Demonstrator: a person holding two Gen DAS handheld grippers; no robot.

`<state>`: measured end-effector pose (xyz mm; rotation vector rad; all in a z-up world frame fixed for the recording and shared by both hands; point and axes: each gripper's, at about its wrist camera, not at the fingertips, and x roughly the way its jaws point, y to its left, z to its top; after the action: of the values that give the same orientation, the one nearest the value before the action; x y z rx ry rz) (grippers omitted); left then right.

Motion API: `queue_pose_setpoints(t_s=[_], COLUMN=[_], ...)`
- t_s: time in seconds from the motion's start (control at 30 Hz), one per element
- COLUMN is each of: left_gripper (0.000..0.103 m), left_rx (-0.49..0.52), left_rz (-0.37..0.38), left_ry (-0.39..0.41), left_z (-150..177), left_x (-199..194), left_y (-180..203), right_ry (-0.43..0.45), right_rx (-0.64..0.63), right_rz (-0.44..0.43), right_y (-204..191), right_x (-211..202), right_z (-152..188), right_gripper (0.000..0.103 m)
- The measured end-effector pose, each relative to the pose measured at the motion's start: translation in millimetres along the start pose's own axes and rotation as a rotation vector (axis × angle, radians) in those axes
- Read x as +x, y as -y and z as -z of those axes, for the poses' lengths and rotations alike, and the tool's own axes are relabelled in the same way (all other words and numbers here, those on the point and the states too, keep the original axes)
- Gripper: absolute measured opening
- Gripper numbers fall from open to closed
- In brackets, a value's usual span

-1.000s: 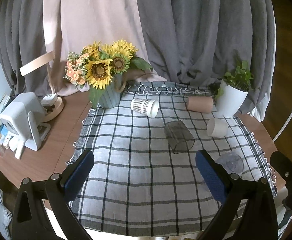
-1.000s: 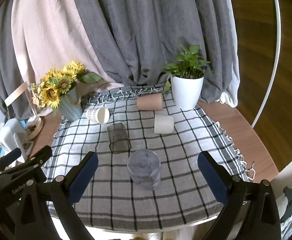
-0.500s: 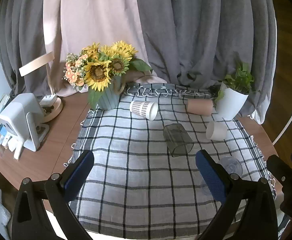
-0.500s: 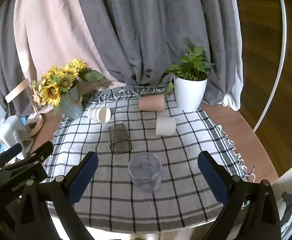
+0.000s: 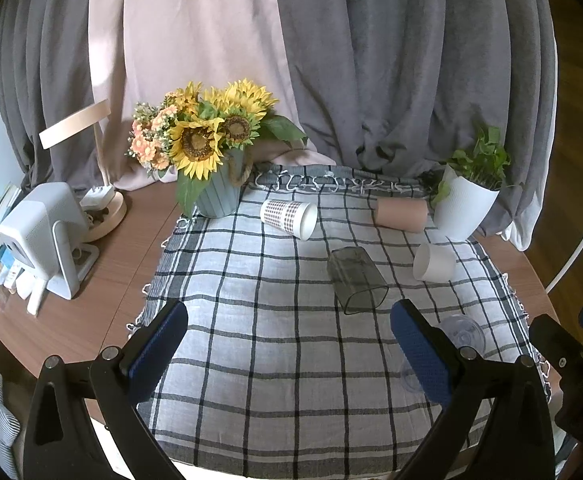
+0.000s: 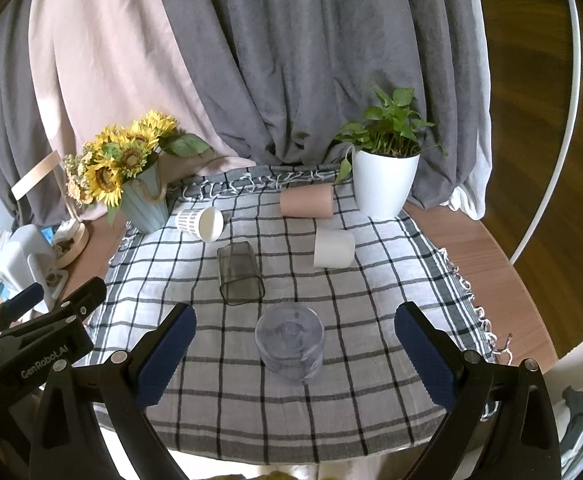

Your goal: Flip cup upside down

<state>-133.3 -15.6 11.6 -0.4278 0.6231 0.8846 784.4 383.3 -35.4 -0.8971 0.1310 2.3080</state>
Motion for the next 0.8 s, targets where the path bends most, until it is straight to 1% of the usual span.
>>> queue_pose_setpoints(t_s=[0.8], left_gripper=[0.103], left_rx=[0.002], left_rz=[0.007], left_ry=[-0.002], left_z=[1.2], left_x=[3.0], left_y=[2.0], right_ry=[0.004], right_rx=[-0.002], right_rz=[0.002], right_y=[1.2], right_x=[2.4], right_z=[0.6], right_gripper=[0.1])
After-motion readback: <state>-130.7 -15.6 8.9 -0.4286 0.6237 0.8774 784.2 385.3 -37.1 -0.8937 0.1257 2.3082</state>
